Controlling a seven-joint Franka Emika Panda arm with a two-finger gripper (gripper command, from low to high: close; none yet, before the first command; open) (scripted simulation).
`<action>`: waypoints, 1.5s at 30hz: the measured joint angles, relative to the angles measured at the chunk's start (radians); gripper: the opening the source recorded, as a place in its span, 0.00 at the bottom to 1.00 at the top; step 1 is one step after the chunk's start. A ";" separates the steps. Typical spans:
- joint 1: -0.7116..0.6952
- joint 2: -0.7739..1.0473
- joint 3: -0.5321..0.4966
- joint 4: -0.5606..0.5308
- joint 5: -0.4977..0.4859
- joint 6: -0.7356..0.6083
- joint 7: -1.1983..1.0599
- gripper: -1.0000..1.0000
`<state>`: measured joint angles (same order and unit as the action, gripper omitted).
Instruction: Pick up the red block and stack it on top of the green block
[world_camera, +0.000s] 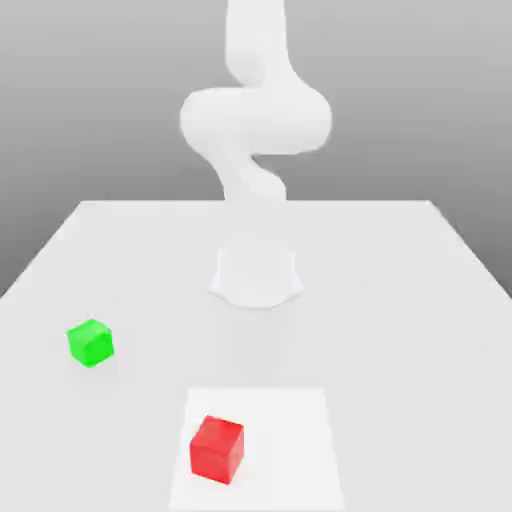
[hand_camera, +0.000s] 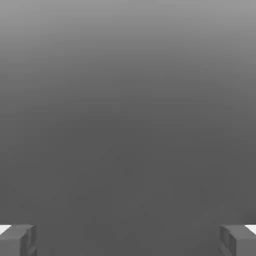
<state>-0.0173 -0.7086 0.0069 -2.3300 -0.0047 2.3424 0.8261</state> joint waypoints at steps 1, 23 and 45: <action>-0.007 0.039 0.003 -0.013 -0.002 0.018 0.011 0.50; -0.100 0.840 0.004 -0.265 -0.002 0.398 0.205 0.50; -0.227 0.760 -0.068 -0.338 -0.017 0.377 0.040 0.00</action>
<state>-0.2439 0.0514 -0.0616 -2.6682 -0.0218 2.7193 0.8664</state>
